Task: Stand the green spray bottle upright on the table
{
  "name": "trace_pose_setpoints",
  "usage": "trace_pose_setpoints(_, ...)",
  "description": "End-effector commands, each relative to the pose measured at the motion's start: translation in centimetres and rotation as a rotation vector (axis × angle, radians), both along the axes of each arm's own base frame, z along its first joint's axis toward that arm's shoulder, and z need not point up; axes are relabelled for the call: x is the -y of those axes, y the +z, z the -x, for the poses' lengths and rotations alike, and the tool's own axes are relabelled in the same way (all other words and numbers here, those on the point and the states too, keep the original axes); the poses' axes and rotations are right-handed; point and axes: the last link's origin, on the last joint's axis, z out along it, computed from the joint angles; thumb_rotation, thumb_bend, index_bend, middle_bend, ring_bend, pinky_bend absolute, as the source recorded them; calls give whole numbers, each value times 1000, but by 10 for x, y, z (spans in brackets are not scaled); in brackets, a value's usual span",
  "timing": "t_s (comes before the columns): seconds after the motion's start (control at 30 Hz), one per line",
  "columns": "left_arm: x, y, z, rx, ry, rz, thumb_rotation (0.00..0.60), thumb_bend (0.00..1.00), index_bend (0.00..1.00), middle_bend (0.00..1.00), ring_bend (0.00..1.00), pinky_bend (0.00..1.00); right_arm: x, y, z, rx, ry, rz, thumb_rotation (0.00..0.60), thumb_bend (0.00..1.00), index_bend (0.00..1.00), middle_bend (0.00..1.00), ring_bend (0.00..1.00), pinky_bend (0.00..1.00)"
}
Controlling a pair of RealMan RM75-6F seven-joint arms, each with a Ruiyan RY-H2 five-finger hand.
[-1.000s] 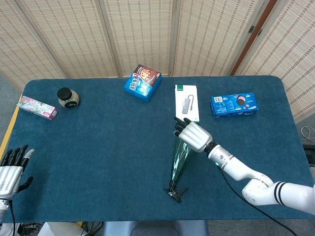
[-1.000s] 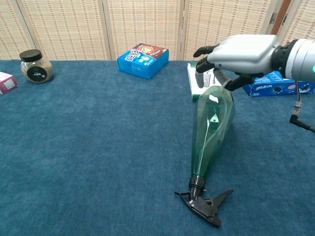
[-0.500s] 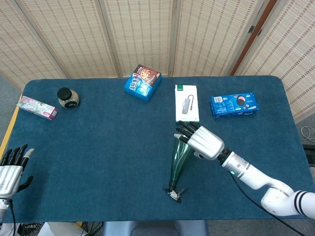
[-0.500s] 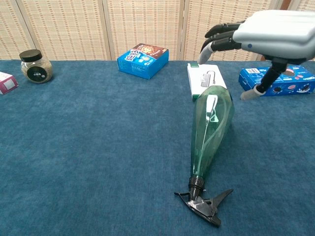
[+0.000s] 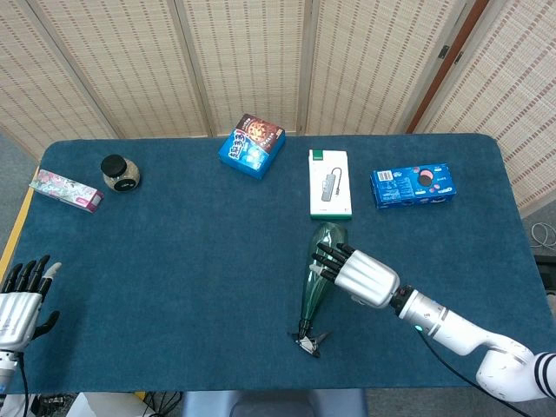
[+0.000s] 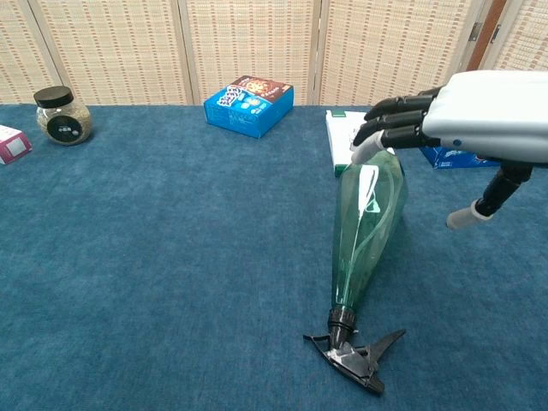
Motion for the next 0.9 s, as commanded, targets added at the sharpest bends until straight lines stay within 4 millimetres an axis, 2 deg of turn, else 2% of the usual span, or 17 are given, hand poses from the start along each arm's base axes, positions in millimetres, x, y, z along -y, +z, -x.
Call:
trace_pose_setpoints(0.03, 0, 1, 0, 1, 1, -2, 600, 281, 0, 0, 0, 0, -2, -8, 1, -42, 25, -6, 600, 0, 209, 156, 81, 268)
trace_pose_setpoints(0.6, 0, 1, 2, 8, 2, -2, 600, 280, 0, 0, 0, 0, 7, -31, 8, -154, 69, 16, 600, 0, 209, 143, 81, 277)
trace_pose_setpoints(0.9, 1, 1, 3, 11, -1, -6, 600, 281, 0, 0, 0, 0, 10, -47, 4, -172, 90, -7, 600, 0, 209, 143, 81, 277)
